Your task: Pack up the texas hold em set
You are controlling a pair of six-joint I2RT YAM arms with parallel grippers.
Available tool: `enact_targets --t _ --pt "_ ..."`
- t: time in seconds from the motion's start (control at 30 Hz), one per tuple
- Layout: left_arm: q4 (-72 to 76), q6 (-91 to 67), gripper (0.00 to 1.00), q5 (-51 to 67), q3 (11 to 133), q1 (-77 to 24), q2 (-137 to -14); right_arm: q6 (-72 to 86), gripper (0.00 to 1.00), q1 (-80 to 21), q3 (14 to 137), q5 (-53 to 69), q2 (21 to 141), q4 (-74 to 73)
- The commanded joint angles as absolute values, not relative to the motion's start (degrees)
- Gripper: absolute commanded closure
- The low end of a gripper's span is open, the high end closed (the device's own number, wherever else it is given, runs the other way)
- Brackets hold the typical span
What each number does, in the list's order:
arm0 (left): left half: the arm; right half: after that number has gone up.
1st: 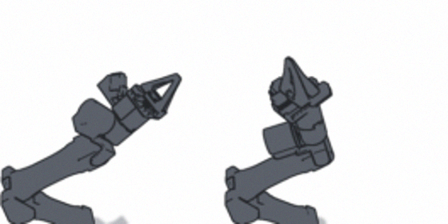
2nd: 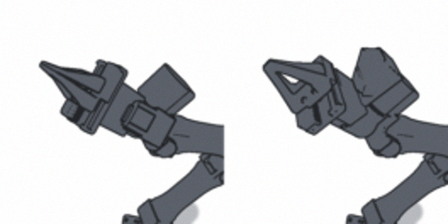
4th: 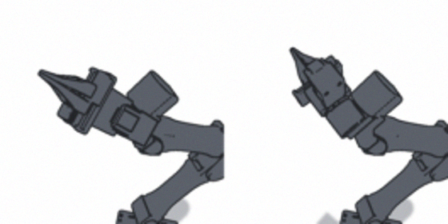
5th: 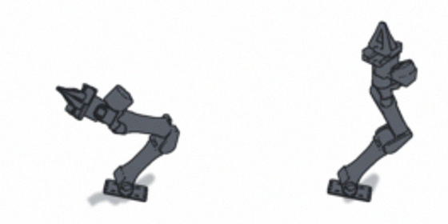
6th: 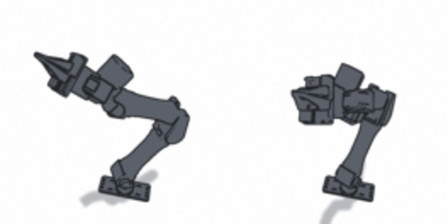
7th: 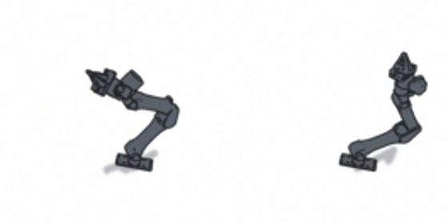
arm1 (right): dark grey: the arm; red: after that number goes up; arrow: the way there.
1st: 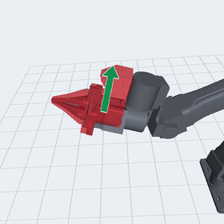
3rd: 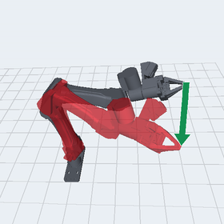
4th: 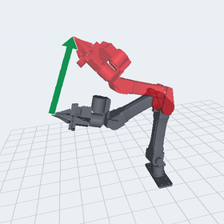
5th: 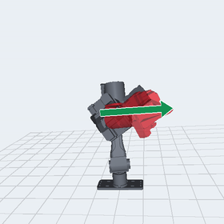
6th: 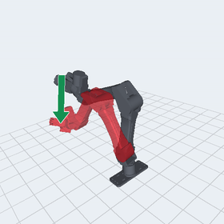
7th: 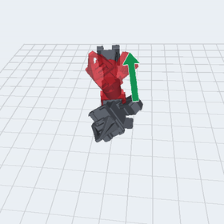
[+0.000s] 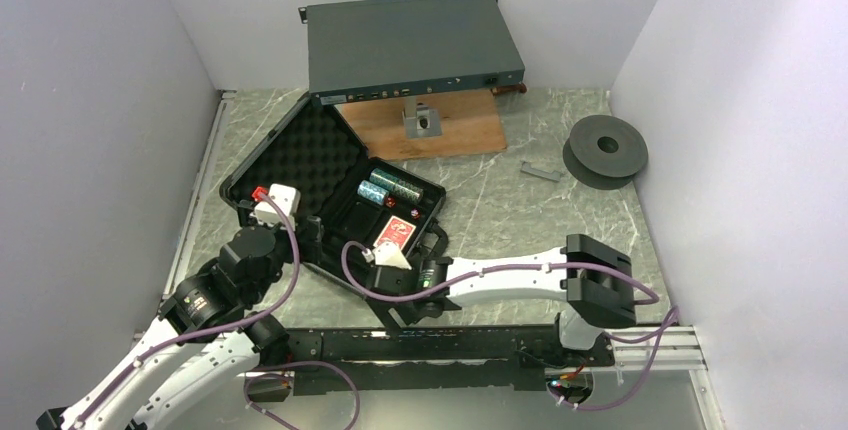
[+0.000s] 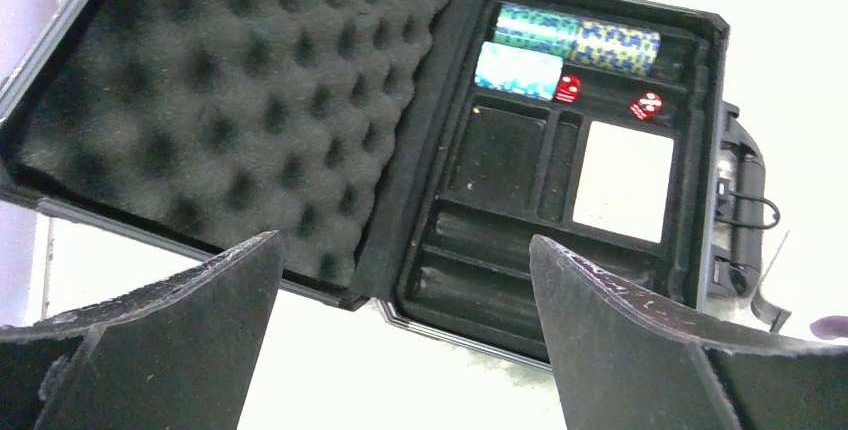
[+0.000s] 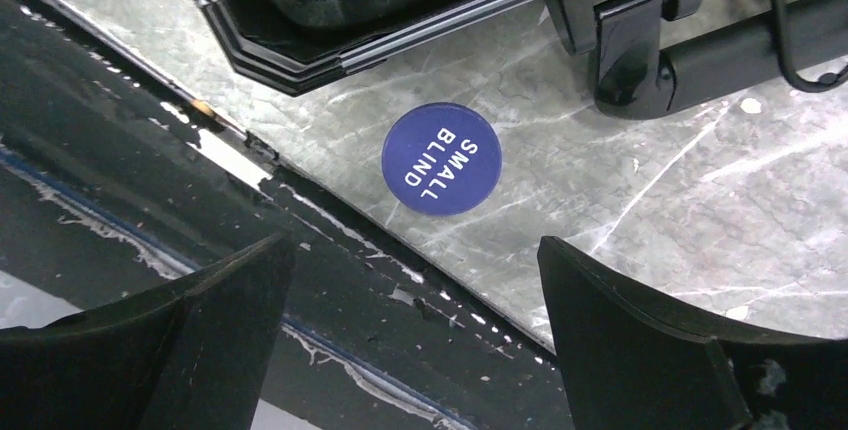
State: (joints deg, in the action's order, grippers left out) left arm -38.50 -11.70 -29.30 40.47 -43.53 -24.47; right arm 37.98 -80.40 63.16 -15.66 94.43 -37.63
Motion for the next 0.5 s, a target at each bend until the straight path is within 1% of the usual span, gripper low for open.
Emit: enact_targets --t 0.0,0.27,0.33,0.47 --pt "-40.22 -14.05 0.01 -37.91 42.19 -43.25 -23.85 39.33 0.07 -80.51 65.31 -14.72 96.11 -36.78" --pt "-49.74 -25.33 0.01 -52.74 45.14 -42.87 -22.70 38.07 0.12 -80.22 66.29 -12.67 99.55 -36.26" --pt "-49.76 -25.95 0.01 -54.30 44.76 -42.84 -20.73 37.97 0.14 -79.72 66.50 -12.00 100.30 -35.94" --pt "-45.96 -22.83 0.01 -53.34 42.83 -42.73 -17.00 38.51 0.19 -76.80 66.01 -9.91 100.76 -34.83"
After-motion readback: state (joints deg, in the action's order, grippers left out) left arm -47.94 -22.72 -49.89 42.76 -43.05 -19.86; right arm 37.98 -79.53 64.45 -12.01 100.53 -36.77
